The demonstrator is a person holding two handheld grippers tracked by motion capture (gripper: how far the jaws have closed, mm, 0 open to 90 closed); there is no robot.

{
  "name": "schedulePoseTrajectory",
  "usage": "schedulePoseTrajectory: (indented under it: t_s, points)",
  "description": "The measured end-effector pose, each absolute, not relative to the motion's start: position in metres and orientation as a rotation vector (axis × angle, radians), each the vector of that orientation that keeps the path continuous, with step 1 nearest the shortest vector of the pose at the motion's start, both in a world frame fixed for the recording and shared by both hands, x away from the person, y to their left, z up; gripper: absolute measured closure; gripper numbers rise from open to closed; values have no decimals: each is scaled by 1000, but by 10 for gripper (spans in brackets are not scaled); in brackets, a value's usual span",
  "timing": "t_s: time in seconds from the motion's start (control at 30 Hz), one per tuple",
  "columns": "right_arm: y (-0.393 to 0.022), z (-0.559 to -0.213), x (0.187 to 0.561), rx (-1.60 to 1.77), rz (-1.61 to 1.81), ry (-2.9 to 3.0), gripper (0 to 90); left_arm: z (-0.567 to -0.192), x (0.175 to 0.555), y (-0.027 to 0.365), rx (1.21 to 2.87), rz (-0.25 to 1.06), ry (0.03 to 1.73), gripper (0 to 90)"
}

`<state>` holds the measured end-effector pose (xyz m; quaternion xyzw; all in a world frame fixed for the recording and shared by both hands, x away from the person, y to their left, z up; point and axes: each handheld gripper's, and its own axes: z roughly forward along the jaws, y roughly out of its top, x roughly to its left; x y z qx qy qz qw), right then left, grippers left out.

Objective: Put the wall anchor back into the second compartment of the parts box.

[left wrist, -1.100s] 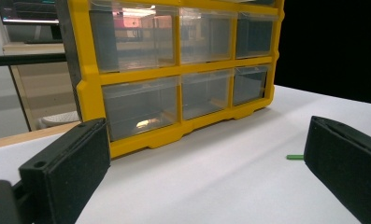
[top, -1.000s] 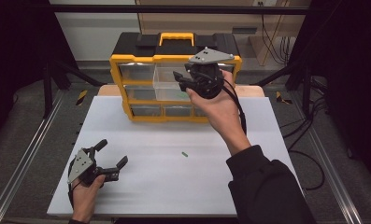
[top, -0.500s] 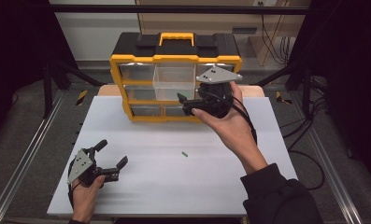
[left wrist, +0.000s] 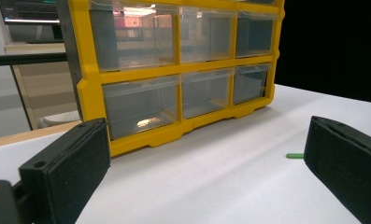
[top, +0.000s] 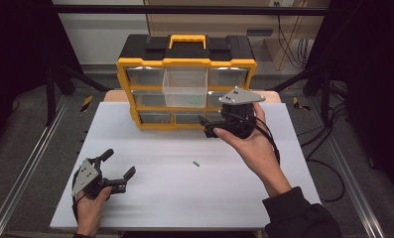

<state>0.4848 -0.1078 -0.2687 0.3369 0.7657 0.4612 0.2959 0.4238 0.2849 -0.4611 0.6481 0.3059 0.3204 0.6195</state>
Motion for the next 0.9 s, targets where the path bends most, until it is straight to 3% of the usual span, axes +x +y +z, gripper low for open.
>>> schedulePoseTrajectory:
  t_s: [0.9]
  points:
    - [-114, -320, 488, 985, 1162, 2119, 57, -461, 425, 286, 1490, 740, 701, 2]
